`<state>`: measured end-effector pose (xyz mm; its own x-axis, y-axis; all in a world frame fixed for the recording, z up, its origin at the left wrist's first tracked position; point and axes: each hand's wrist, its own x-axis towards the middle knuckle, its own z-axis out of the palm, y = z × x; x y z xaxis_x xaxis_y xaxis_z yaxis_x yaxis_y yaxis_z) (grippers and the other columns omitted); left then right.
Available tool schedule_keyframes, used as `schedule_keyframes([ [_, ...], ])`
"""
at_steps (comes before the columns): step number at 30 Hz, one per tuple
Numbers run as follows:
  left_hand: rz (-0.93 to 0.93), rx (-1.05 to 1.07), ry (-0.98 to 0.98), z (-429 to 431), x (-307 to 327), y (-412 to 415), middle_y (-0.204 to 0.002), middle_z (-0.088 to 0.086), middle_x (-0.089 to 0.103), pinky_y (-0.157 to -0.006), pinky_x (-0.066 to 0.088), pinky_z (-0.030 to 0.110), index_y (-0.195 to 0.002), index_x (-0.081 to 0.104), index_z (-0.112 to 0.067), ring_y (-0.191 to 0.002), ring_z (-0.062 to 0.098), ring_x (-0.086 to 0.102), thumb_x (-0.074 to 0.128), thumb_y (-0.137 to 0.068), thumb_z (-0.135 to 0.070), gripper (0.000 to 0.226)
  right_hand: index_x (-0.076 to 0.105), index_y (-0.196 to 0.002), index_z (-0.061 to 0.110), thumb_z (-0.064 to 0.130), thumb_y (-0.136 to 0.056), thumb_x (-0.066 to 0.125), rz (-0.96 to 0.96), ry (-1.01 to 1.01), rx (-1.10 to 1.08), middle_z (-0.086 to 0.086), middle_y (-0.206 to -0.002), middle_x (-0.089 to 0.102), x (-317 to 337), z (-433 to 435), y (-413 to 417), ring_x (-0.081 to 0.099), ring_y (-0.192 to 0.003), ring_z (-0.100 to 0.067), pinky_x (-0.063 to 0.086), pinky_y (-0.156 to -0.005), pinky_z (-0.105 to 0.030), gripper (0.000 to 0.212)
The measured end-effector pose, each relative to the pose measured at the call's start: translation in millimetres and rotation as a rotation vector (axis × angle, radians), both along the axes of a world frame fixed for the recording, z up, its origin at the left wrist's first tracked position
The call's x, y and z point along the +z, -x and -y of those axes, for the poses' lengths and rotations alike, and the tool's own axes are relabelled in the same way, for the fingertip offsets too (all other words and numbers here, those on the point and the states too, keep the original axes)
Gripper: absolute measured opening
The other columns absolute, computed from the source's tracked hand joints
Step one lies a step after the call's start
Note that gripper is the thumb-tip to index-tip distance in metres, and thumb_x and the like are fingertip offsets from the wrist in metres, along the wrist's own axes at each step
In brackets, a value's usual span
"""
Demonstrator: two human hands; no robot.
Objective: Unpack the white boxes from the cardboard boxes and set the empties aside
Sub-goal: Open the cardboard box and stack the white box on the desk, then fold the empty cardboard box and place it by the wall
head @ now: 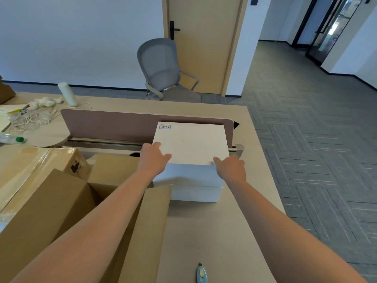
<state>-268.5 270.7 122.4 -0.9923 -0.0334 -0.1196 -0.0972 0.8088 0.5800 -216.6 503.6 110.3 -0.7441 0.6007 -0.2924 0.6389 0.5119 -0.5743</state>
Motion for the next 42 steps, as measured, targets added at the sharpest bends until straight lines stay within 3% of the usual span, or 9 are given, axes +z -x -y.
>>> schedule_keyframes([
  [2,-0.061,0.014,-0.075,-2,8,-5,-0.135,0.011,0.040,-0.082,0.051,0.037,-0.139,0.048,-0.015,-0.100,0.026,0.059,0.058,-0.094,-0.037,0.051,0.046,-0.127,0.003,0.040,-0.095,0.056,-0.071,-0.144,0.014,-0.016,-0.124,0.049,8,10,-10,0.052,-0.113,-0.033,0.039,-0.078,-0.037,0.050],
  [6,-0.053,-0.054,-0.204,0,26,-19,-0.118,0.002,0.055,-0.075,0.048,0.032,-0.125,0.056,-0.016,-0.085,0.016,0.059,0.053,-0.096,-0.034,0.035,0.049,-0.124,0.004,0.027,-0.095,0.053,-0.206,-0.249,0.089,-0.014,-0.123,0.049,21,32,-27,0.051,-0.110,-0.031,0.038,-0.077,-0.035,0.037],
  [12,0.002,-0.092,-0.244,26,33,-64,-0.105,-0.004,0.064,-0.067,0.048,0.029,-0.111,0.062,-0.020,-0.085,0.014,0.060,0.052,-0.096,-0.035,0.024,0.054,-0.125,0.009,0.026,-0.097,0.050,-0.258,-0.146,0.260,-0.008,-0.123,0.053,36,82,-60,0.053,-0.094,-0.023,0.042,-0.076,-0.034,0.033],
  [17,-0.009,-0.043,-0.205,65,25,-126,-0.097,-0.001,0.065,-0.064,0.045,0.023,-0.104,0.063,-0.019,-0.081,0.010,0.059,0.051,-0.098,-0.031,0.018,0.057,-0.123,0.011,0.028,-0.096,0.052,-0.263,-0.037,0.394,-0.005,-0.121,0.058,24,127,-104,0.059,-0.101,-0.025,0.046,-0.079,-0.034,0.032],
  [22,0.041,0.018,-0.139,115,8,-208,-0.097,-0.005,0.064,-0.072,0.045,0.022,-0.106,0.062,-0.021,-0.088,0.008,0.059,0.052,-0.100,-0.031,0.015,0.054,-0.094,0.016,0.025,-0.095,0.054,-0.234,0.002,0.473,-0.006,-0.100,0.060,2,171,-169,0.058,-0.088,-0.026,0.040,-0.068,-0.032,0.009],
  [25,0.098,0.040,-0.102,147,1,-251,-0.098,-0.006,0.063,-0.071,0.045,0.022,-0.105,0.061,-0.024,-0.089,0.007,0.058,0.052,-0.099,-0.032,0.013,0.057,-0.089,0.014,0.019,-0.097,0.050,-0.202,0.071,0.499,-0.005,-0.090,0.060,-2,199,-212,0.058,-0.082,-0.025,0.040,-0.065,-0.030,0.011],
  [33,0.137,0.114,-0.075,222,-2,-312,-0.094,-0.003,0.063,-0.069,0.045,0.022,-0.103,0.061,-0.021,-0.086,0.009,0.059,0.051,-0.100,-0.032,0.015,0.057,-0.088,0.021,0.025,-0.099,0.054,-0.240,0.196,0.514,0.000,-0.086,0.060,-16,273,-261,0.061,-0.080,-0.015,0.057,-0.082,-0.031,0.012],
  [37,0.147,0.100,-0.073,260,-6,-315,-0.096,-0.004,0.062,-0.067,0.042,0.021,-0.105,0.061,-0.020,-0.087,0.008,0.058,0.050,-0.100,-0.033,0.018,0.057,-0.097,0.023,0.031,-0.102,0.052,-0.175,0.101,0.573,0.004,-0.087,0.060,-27,307,-269,0.060,-0.076,-0.012,0.051,-0.067,-0.017,0.010],
  [42,0.145,0.017,-0.100,301,-20,-307,-0.097,-0.004,0.062,-0.068,0.042,0.023,-0.104,0.062,-0.020,-0.087,0.008,0.057,0.049,-0.100,-0.032,0.018,0.055,-0.100,0.022,0.030,-0.102,0.051,-0.102,0.056,0.515,0.004,-0.088,0.059,-39,348,-272,0.059,-0.079,-0.009,0.046,-0.064,-0.019,0.009],
])
